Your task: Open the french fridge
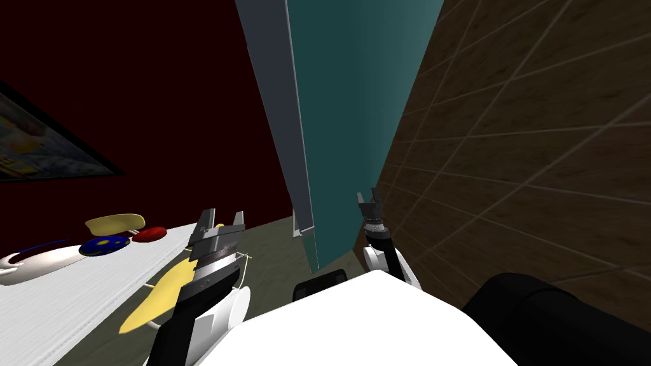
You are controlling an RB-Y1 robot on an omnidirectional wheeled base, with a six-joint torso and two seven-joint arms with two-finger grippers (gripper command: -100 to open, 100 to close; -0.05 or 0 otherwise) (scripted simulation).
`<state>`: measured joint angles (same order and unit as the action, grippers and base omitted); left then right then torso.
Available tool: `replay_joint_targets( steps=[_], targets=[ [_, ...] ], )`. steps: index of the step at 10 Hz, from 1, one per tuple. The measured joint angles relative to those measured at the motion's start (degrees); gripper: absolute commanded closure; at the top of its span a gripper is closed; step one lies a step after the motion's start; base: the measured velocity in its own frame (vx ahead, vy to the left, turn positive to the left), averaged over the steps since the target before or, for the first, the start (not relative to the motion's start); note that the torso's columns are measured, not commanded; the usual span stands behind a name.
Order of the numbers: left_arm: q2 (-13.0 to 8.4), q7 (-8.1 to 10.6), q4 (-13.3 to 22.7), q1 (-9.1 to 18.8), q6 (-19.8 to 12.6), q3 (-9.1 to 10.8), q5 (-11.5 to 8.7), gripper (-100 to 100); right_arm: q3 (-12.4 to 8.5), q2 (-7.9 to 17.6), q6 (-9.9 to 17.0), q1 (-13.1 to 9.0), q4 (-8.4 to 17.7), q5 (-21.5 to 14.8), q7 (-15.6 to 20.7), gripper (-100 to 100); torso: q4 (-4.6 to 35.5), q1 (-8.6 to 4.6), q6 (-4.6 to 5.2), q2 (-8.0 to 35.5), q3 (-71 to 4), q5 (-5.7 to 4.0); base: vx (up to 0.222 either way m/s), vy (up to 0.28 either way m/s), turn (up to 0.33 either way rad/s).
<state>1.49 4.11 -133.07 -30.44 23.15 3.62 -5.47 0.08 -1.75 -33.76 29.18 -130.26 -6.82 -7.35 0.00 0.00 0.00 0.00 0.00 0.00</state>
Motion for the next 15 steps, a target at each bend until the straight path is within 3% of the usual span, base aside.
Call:
replay_joint_targets(
  steps=[2,9,10,12,15],
  targets=[
    [0.00,0.00,0.00,0.00,0.00,0.00,0.00,0,0.00,0.00,0.00,0.00,0.00,0.00,0.00,0,6.00,0.00,0.00,5.97,-12.00,0.00,0.000,0.000,0.000],
    [0.00,0.00,-0.02,0.00,0.01,0.00,0.00,0,0.00,0.00,-0.01,0.00,-0.02,0.00,0.00,0,35.37,0.00,0.00,35.39,-70.73,0.00,0.000,0.000,0.000],
    [0.00,0.00,-0.02,0.00,0.01,0.00,0.00,0,0.00,0.00,-0.01,0.00,-0.02,0.00,0.00,-100,39.60,0.00,0.00,39.62,-79.19,0.00,-0.001,0.014,-0.021],
    [0.00,0.00,0.01,0.00,0.00,0.00,0.00,0,0.01,2.74,0.89,-0.42,0.99,1.51,-0.55,-100,42.06,0.07,0.00,42.11,-84.23,0.02,-0.021,0.036,-0.034],
    [0.01,0.00,0.01,0.00,0.00,-0.01,0.00,0,-0.32,7.53,4.43,-1.06,2.78,6.35,-2.71,-100,42.29,0.07,0.00,42.31,-84.55,0.02,-0.034,0.066,-0.051]
  ],
)
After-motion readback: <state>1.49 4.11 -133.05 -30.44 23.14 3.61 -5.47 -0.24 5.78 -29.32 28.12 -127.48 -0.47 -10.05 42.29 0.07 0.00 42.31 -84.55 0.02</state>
